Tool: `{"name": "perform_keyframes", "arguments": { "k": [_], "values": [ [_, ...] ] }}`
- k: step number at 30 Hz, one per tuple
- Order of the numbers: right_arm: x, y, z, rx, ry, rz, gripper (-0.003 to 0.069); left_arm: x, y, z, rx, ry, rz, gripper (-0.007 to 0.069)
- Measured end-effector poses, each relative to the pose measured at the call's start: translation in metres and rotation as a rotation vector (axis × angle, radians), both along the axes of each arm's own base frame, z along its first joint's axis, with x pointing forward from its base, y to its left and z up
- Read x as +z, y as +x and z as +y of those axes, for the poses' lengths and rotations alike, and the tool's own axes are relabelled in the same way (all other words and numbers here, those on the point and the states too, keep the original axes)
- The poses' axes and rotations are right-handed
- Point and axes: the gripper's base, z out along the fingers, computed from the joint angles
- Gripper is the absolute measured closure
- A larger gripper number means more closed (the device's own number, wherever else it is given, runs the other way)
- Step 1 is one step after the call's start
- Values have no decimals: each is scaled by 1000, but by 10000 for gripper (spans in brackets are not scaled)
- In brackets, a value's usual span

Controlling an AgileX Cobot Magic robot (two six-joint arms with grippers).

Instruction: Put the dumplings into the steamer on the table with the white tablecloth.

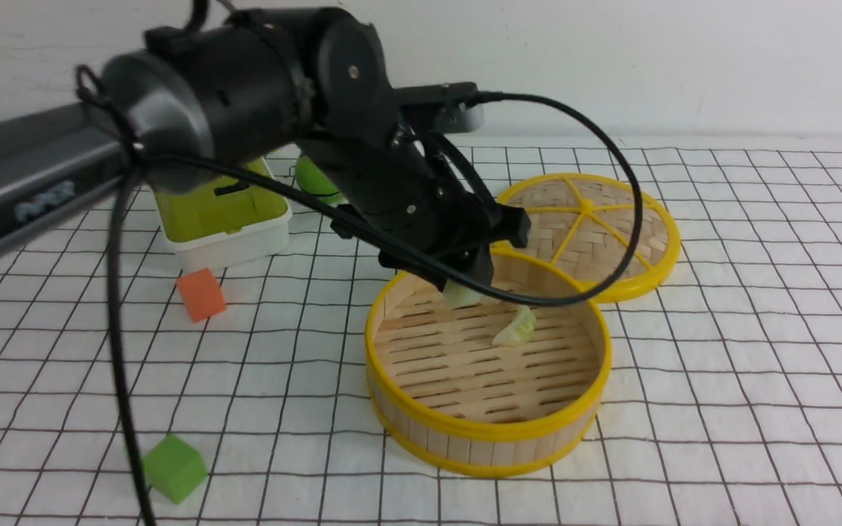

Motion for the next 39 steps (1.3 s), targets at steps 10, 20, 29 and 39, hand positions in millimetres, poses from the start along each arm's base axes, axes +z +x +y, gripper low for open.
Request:
{"name": "perform_keyframes", "arguments": {
  "k": [10,20,29,39],
  "values": [
    [0,0,0,0,0,0,419,-86,27,-12,47,97,107,344],
    [0,0,0,0,0,0,419,-49,31,-13,31,89,63,162],
    [0,0,0,0,0,0,419,73,-11,29,23,198,-105,216],
    [0,0,0,0,0,0,419,164,-139,119,84,127,-323,525]
  ]
}}
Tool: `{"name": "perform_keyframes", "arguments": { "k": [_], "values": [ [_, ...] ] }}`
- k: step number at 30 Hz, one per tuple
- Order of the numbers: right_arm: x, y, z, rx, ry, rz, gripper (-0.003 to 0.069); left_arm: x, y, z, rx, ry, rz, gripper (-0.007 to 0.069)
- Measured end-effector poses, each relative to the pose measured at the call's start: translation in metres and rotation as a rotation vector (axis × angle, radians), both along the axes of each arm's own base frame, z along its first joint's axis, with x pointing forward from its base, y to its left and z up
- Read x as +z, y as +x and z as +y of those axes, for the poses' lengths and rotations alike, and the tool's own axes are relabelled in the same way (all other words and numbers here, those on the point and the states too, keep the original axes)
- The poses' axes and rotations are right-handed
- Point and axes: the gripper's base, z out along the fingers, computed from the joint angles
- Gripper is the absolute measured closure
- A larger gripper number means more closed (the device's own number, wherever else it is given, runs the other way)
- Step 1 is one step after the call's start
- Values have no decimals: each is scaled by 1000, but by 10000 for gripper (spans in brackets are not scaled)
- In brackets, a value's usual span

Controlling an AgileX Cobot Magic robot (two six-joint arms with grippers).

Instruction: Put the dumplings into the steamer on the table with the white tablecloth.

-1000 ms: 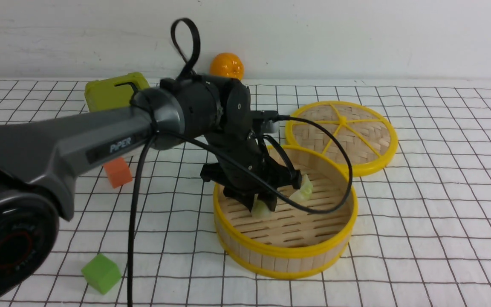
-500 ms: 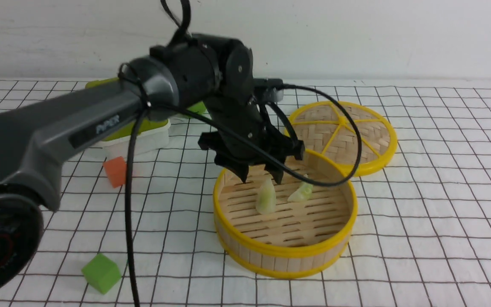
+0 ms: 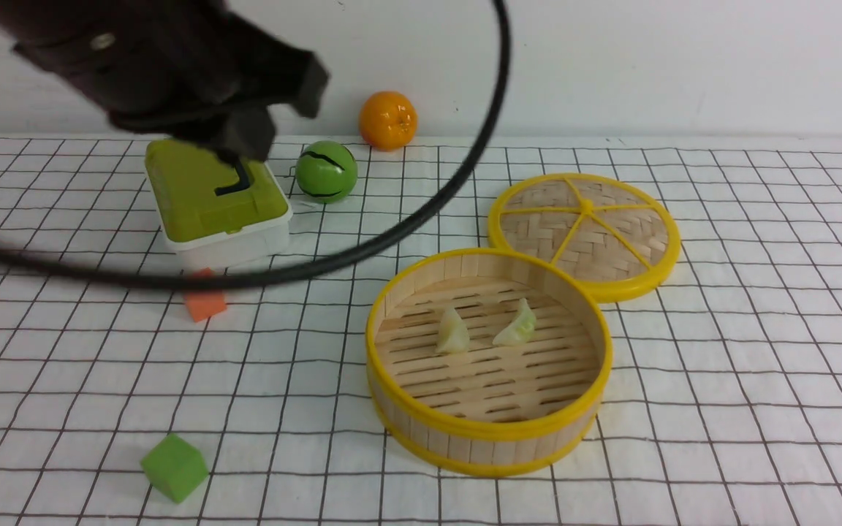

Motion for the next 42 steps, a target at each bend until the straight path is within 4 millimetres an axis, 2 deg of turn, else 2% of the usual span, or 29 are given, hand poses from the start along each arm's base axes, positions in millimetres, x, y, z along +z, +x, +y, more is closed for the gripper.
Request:
{"name": "perform_keyframes", "arguments": {
  "k": [3,6,7,8,9,10,12,14,22,33,36,38,39,41,42],
  "values": [
    [0,0,0,0,0,0,419,-22,-53,33,28,-65,-35,625],
    [0,0,0,0,0,0,419,-50,-90,56,59,-138,-66,637],
    [0,0,0,0,0,0,419,-62,-99,61,69,-151,-61,637],
    [0,0,0,0,0,0,419,-67,-109,68,81,-184,-79,637],
    [0,0,0,0,0,0,419,-69,-111,69,83,-190,-81,637],
    [0,0,0,0,0,0,419,-81,-125,77,101,-232,-95,637],
    [0,0,0,0,0,0,419,-94,-138,86,111,-273,-120,637],
    [0,0,0,0,0,0,419,-99,-147,92,110,-297,-148,637],
    [0,0,0,0,0,0,419,-104,-171,108,118,-320,-201,637],
    [0,0,0,0,0,-1,419,-110,-170,108,29,-229,-281,637],
    [0,0,0,0,0,-1,419,-123,-169,108,30,-257,-353,637],
    [0,0,0,0,0,-1,419,-142,-169,108,57,-317,-452,637],
    [0,0,0,0,0,-1,419,-143,-170,109,64,-323,-467,637],
    [0,0,0,0,0,-1,419,-165,-172,111,110,-402,-580,637],
    [0,0,0,0,0,-1,419,-166,-172,112,122,-405,-591,637]
  ]
}}
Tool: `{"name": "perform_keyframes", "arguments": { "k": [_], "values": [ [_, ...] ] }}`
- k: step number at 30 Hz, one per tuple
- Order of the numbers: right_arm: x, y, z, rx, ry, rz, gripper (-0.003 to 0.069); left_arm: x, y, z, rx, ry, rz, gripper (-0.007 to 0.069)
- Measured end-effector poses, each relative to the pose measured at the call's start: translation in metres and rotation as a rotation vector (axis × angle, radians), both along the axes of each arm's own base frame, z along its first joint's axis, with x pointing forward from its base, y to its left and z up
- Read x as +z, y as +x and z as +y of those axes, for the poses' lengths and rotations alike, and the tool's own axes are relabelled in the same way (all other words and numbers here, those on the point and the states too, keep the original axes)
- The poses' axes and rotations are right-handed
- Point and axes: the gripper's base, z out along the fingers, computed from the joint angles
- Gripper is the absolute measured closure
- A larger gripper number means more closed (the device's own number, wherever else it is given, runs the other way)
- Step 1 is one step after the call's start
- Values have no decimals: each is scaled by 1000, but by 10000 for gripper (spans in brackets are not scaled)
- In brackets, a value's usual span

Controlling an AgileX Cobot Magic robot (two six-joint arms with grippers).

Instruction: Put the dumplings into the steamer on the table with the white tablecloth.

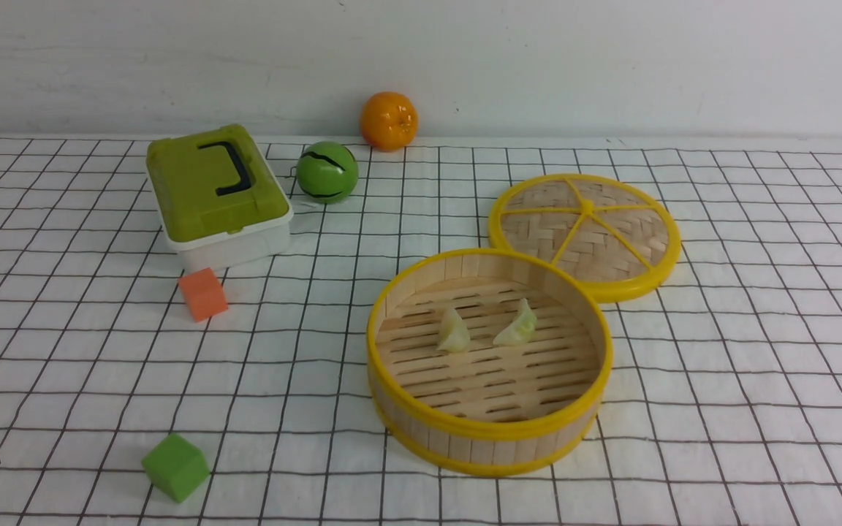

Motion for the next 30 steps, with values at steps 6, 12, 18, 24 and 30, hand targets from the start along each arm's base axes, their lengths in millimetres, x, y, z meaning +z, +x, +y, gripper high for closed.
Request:
{"name": "perform_keyframes", "arguments": {
  "k": [6,12,18,24,30],
  "values": [
    [0,0,0,0,0,0,419,-46,-2,11,192,-65,-119,637],
    [0,0,0,0,0,0,419,-85,3,19,349,-22,-33,637],
    [0,0,0,0,0,0,419,-94,3,22,382,-10,47,637],
    [0,0,0,0,0,0,419,-107,0,23,397,29,179,637],
    [0,0,0,0,0,0,419,-108,0,23,386,78,183,637]
  ]
}}
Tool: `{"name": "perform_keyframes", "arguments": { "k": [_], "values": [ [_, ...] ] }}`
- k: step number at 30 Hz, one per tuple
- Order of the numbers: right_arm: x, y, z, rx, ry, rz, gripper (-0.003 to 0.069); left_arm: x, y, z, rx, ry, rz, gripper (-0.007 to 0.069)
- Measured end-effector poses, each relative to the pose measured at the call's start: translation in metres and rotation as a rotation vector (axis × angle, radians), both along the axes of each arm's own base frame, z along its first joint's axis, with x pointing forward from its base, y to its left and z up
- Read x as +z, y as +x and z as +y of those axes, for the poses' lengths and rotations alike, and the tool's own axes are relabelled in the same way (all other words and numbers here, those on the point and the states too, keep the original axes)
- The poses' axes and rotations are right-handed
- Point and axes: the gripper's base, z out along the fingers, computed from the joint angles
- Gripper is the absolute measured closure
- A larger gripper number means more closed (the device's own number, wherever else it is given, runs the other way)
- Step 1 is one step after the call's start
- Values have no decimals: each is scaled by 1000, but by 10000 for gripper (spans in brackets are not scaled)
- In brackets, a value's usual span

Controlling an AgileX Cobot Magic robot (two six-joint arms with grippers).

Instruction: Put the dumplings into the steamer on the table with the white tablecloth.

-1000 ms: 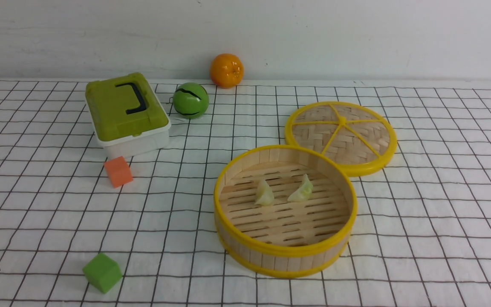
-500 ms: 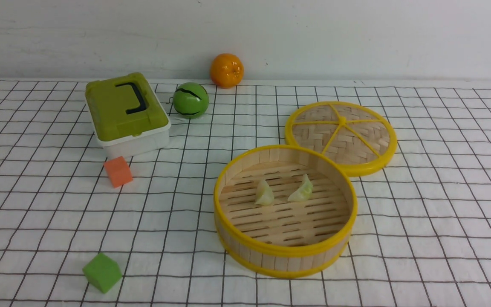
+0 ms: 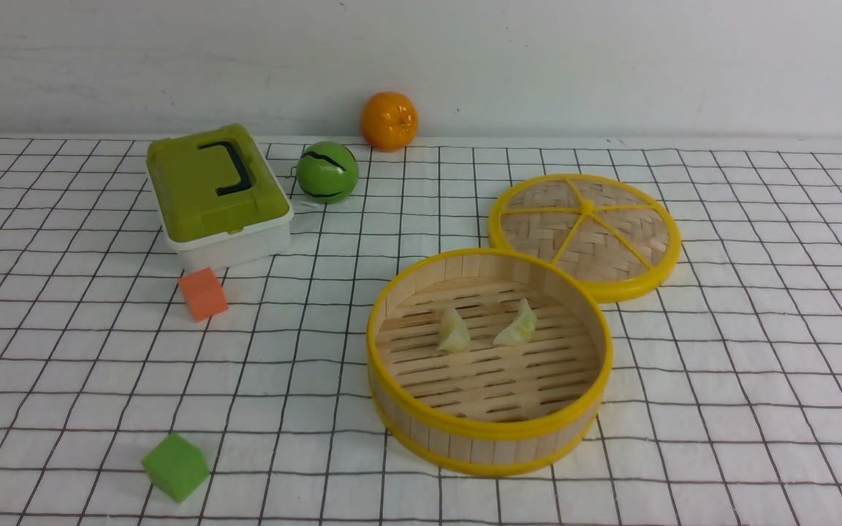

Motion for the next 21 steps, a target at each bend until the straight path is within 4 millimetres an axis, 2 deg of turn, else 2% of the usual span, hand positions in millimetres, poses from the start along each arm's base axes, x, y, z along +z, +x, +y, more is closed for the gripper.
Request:
{"name": "perform_keyframes", "arguments": {
  "k": [21],
  "values": [
    [0,0,0,0,0,0,419,0,0,0,-8,11,1,637]
  ]
}}
